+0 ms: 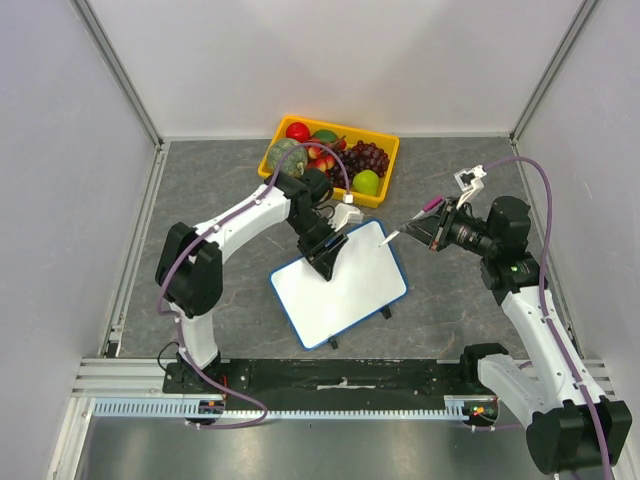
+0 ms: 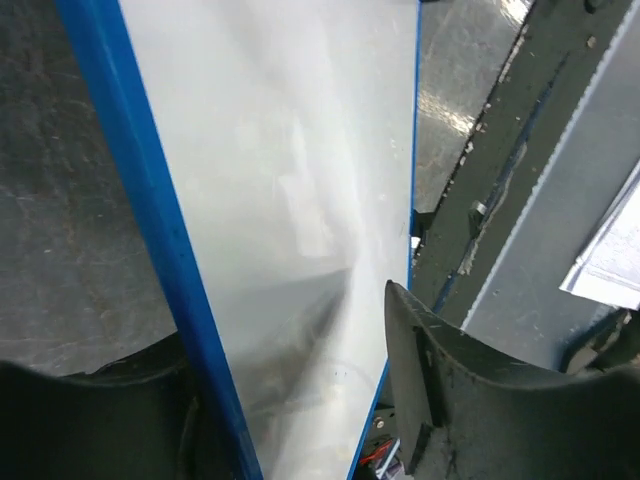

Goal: Write a sentence on the whiteboard
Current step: Adjust the whiteboard on the whiteboard stand, then hold the whiteboard at the corner of the board.

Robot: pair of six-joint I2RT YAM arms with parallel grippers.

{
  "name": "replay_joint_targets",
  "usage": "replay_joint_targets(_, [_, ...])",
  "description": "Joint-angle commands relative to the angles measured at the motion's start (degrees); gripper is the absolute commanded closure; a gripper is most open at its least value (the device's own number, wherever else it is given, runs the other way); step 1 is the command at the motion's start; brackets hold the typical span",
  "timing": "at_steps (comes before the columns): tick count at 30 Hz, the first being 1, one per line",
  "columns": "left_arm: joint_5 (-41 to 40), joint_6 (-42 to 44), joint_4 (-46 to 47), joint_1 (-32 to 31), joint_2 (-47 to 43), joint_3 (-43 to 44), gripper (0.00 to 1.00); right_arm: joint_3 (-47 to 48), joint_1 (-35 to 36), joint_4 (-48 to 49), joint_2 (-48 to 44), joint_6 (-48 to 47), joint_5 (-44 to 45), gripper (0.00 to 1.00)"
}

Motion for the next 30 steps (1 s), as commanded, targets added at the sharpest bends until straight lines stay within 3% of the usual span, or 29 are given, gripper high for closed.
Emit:
replay_joint_targets(1, [-5.3,-0.4,3.6,-0.4,-1.8,3.7,0.39,0.0,-0.2,2.4,-0.7,0.7,-1.5,1.00])
replay_joint_targets(5, [-15.9,-5.9,10.0,-0.4,-8.4,2.5,0.36,0.0,-0.2,2.4,-0.6,0.8,-1.7,1.00])
replay_joint_targets(10, [-35.1,-16.3,16.2,-0.4,-18.3,-1.9,0.27,0.2,-0.2,2.2,-0.7,0.6,-1.9,1.00])
replay_joint_targets(14, [-40.5,-24.6,20.5,0.4,-29.7,-11.2,0.18,0.5,-0.3,1.7,-0.6,-0.1,-1.0,1.00])
replay_joint_targets(17, [-37.0,-29.1,23.1,2.4,-38.3,-17.9,0.12,1.1,-0.3,0.3,0.6,-1.2,-0.3,1.00])
replay_joint_targets(22, [-23.6,-35.2,23.5,9.7,-47.4,-26.1,0.11,2.0,0.6,-1.6,2.2,-3.5,3.2,1.00])
replay_joint_targets(26, [-13.4,-38.9,25.0,17.3,-52.8,-32.3,0.10,4.4,7.1,-3.3,3.6,-5.1,9.8,1.00])
replay_joint_targets(30, [-8.7,-42.4,27.0,20.8,-56.7,-38.1,0.10,7.5,16.6,-3.8,6.3,-6.1,19.3,1.00])
